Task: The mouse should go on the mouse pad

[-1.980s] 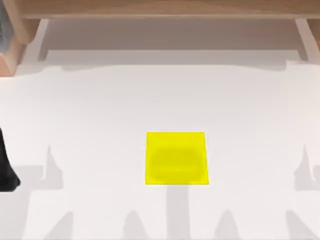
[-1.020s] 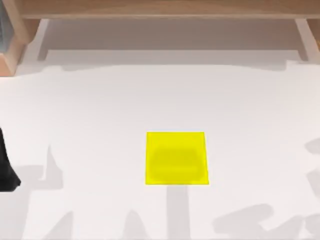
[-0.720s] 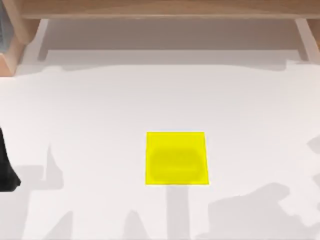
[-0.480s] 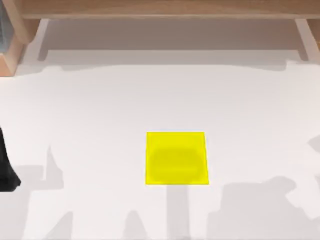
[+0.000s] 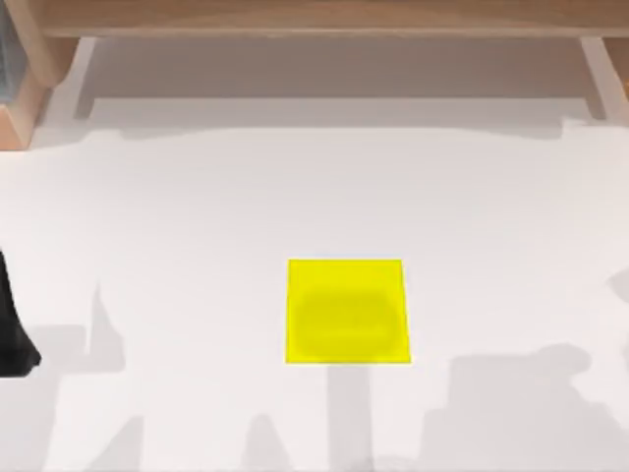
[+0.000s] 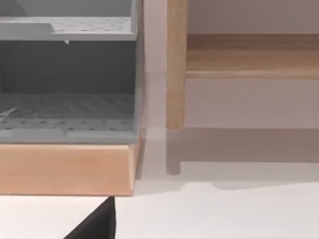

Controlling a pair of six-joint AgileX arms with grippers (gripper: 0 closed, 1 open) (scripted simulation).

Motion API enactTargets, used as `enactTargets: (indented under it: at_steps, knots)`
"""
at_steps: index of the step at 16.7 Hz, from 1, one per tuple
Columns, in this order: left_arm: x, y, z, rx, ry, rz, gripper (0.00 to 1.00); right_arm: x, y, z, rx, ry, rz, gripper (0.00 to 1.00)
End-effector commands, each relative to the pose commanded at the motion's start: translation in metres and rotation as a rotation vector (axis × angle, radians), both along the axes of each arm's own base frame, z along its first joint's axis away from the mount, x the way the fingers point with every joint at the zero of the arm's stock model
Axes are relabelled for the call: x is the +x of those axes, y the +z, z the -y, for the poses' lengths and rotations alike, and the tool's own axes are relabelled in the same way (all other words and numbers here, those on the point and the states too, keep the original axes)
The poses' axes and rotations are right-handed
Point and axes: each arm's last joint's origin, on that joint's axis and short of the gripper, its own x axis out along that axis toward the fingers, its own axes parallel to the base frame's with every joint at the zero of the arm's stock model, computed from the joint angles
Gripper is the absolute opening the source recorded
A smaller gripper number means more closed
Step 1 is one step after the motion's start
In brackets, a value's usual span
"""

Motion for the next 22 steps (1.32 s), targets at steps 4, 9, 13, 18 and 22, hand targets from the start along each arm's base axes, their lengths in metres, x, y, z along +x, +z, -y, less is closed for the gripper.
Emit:
enactTargets:
  at_steps: [4,9,13,18,22]
  knots:
    - [0.000,0.000,0.000,0.000,0.000,0.000,1.00,0.005,-0.040,0.001,-0.001,-0.002,0.007,1.00]
    - [0.000,0.000,0.000,0.000,0.000,0.000,1.00,0.000,-0.086,0.001,-0.001,-0.001,0.005,1.00]
    - [0.000,0.000,0.000,0.000,0.000,0.000,1.00,-0.001,-0.090,0.001,-0.001,-0.001,0.003,1.00]
    - [0.000,0.000,0.000,0.000,0.000,0.000,1.00,-0.001,-0.090,0.001,-0.001,-0.001,0.003,0.70]
    - [0.000,0.000,0.000,0.000,0.000,0.000,1.00,-0.001,-0.090,0.001,-0.001,-0.001,0.003,0.40]
